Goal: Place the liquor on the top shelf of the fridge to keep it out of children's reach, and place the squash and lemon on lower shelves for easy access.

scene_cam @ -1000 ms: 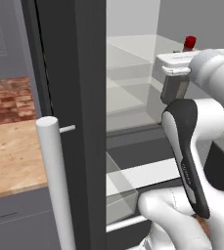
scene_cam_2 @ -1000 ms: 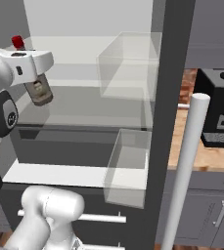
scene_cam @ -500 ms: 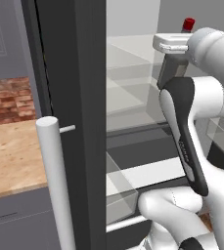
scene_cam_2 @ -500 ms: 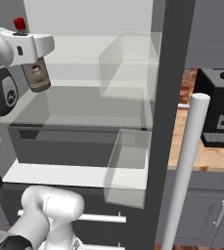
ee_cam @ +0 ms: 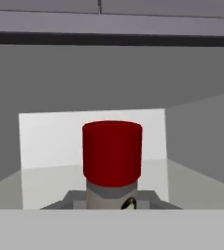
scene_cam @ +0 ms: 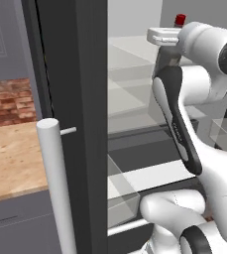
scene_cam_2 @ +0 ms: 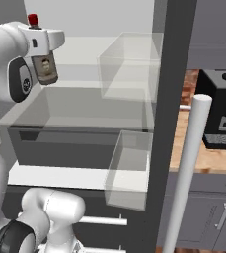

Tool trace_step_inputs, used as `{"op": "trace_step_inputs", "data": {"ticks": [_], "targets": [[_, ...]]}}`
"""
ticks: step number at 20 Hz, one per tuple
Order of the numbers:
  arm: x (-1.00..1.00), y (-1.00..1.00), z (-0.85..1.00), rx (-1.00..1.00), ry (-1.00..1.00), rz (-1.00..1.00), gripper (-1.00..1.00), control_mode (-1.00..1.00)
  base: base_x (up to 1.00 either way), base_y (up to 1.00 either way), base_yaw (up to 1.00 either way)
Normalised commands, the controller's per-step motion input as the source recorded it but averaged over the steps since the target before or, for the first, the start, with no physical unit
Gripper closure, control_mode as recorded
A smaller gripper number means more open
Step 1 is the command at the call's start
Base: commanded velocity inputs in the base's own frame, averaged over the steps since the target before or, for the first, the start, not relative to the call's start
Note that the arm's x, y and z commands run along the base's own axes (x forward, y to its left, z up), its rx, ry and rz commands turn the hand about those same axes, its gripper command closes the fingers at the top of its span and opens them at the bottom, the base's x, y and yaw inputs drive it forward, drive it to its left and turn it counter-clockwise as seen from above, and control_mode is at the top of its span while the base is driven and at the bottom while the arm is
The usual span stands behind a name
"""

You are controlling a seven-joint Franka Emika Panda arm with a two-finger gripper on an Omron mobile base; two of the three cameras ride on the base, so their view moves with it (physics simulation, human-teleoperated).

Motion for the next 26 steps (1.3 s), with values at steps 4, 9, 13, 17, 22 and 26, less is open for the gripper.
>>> {"op": "trace_step_inputs", "data": {"ticks": [4, 9, 13, 17, 22, 26], "targets": [[0.57, 0.0, 0.0, 0.0, 0.0, 0.0, 1.0, -1.0, 0.0, 0.0, 0.0], [0.54, 0.0, 0.0, 0.0, 0.0, 0.0, 1.0, -1.0, 0.0, 0.0, 0.0], [0.56, 0.0, 0.0, 0.0, 0.0, 0.01, 1.0, -1.0, 0.0, 0.0, 0.0], [0.54, 0.0, 0.01, 0.0, 0.0, 0.01, 1.0, -1.0, 0.0, 0.0, 0.0], [0.56, 0.0, 0.03, 0.0, 0.0, 0.0, 1.0, -1.0, 0.0, 0.0, 0.0], [0.56, 0.0, 0.0, 0.0, 0.0, 0.0, 1.0, -1.0, 0.0, 0.0, 0.0]]}}
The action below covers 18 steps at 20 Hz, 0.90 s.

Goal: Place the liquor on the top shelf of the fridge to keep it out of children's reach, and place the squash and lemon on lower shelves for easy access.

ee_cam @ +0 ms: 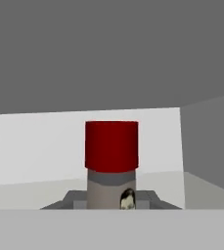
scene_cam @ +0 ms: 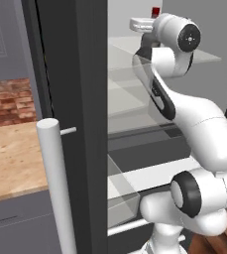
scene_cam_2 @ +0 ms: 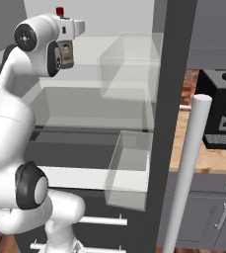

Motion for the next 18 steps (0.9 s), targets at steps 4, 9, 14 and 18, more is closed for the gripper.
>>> {"op": "trace_step_inputs", "data": {"ticks": [4, 9, 14, 18], "targets": [[0.56, 0.0, 0.0, 0.0, 0.0, 0.02, 1.0, -1.0, 0.0, 0.0, 0.0], [0.57, 0.0, 0.0, 0.0, 0.0, 0.04, 1.0, -1.0, 0.0, 0.0, 0.0], [0.58, 0.0, 0.0, 0.0, 0.0, 0.05, 1.0, -1.0, 0.0, 0.0, 0.0], [0.61, 0.0, 0.0, 0.0, 0.0, 0.05, 1.0, -1.0, 0.0, 0.0, 0.0]]}}
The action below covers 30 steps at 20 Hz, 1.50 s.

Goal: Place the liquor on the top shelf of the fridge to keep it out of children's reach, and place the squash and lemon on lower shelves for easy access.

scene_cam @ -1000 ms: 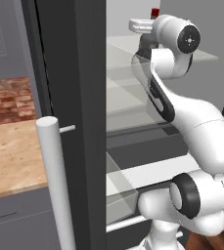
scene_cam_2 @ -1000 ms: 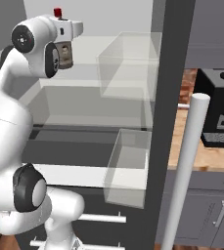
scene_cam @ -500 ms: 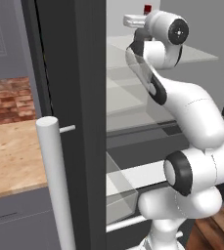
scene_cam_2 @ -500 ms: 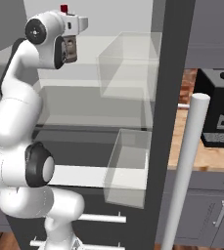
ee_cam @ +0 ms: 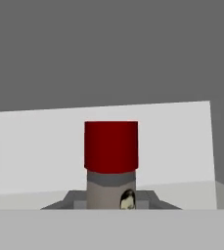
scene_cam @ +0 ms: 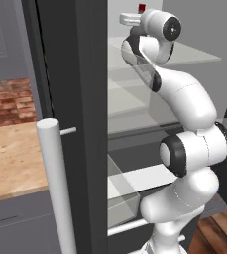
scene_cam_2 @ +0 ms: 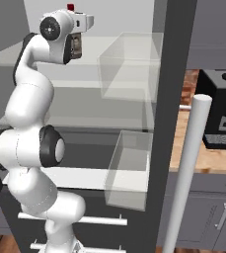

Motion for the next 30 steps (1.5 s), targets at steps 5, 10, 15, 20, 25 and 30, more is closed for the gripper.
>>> {"op": "trace_step_inputs", "data": {"ticks": [5, 10, 15, 20, 25, 30], "targets": [[0.62, 0.02, 0.0, 0.0, 0.0, 0.04, 1.0, -1.0, 0.0, 0.0, 0.0], [0.57, 0.18, 0.0, 0.0, 0.0, 0.01, 1.0, -1.0, 0.0, 0.0, 0.0], [0.43, 0.33, 0.0, 0.0, -0.06, 0.0, -1.0, -1.0, 0.0, 0.0, 0.0], [0.18, 0.18, 0.0, -0.01, -0.05, 0.0, -1.0, -1.0, 0.0, 0.0, 0.0], [0.0, 0.0, 0.04, -0.03, 0.02, 0.0, -1.0, -1.0, 0.0, 0.0, 0.0], [0.0, -0.03, 0.0, -0.05, 0.06, 0.0, -1.0, -1.0, 0.0, 0.0, 0.0]]}}
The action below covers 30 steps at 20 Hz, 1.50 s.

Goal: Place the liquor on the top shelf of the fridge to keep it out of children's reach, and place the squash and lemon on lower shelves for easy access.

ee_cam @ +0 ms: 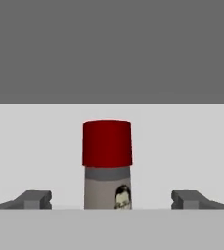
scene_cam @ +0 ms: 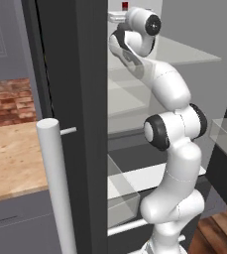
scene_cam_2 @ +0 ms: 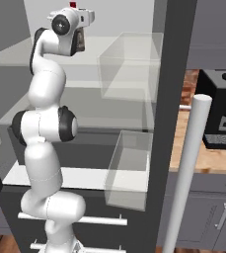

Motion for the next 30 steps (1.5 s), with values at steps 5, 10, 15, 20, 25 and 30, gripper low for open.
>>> {"op": "trace_step_inputs", "data": {"ticks": [5, 10, 15, 20, 25, 30], "targets": [[-0.04, -0.12, 0.0, -0.06, 0.11, -0.02, -1.0, -1.0, 0.0, 0.0, 0.0], [-0.17, -0.2, 0.0, -0.06, 0.1, -0.03, -1.0, -1.0, 0.0, 0.0, 0.0], [-0.26, -0.14, 0.0, -0.05, 0.03, -0.03, -1.0, -1.0, 0.0, 0.0, 0.0], [-0.59, -0.06, -0.1, -0.05, 0.01, -0.03, -1.0, -1.0, 0.0, 0.0, 0.0], [-0.83, 0.0, -0.53, -0.04, -0.01, -0.02, -1.0, -1.0, 0.0, 0.0, 0.0], [-0.88, 0.0, -0.57, -0.01, -0.05, -0.01, -1.0, -1.0, 0.0, 0.0, 0.0]]}}
